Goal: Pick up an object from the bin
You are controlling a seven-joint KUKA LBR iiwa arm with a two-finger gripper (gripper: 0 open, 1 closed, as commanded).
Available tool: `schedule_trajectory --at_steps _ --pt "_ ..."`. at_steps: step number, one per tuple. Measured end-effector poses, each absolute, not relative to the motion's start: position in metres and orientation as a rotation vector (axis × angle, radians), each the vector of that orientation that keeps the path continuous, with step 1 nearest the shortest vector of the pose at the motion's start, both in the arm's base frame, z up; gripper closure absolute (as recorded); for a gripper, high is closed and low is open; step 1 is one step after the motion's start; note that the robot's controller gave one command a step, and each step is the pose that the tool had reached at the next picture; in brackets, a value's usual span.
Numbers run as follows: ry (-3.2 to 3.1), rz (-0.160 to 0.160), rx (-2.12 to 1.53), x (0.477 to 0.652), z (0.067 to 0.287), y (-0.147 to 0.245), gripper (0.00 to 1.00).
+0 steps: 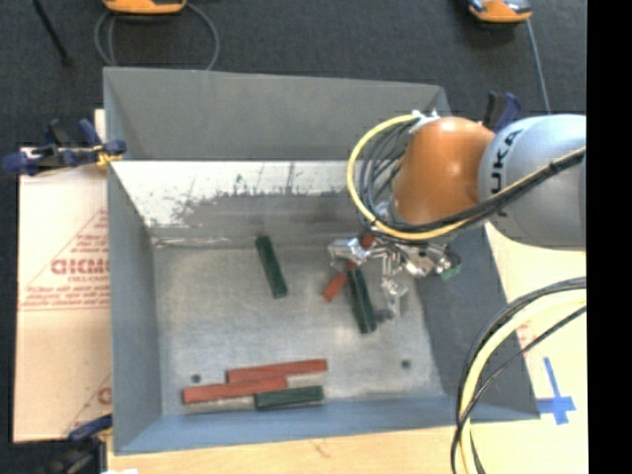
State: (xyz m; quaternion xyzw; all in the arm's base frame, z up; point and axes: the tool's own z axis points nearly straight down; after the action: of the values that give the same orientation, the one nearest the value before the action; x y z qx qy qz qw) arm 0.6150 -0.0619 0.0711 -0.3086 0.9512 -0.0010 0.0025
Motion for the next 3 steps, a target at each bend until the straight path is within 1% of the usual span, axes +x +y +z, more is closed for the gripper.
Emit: schedule_trajectory --at_steps 1,2,3 --pt "2.977 -0.006 -0.963 0.618 0.075 -0.062 1.00" --pt "2.613 -0.008 -1.728 0.616 0.074 -0.116 1.00" --pt "2.622 -0.015 -1.717 0.596 0.151 -0.153 1.00"
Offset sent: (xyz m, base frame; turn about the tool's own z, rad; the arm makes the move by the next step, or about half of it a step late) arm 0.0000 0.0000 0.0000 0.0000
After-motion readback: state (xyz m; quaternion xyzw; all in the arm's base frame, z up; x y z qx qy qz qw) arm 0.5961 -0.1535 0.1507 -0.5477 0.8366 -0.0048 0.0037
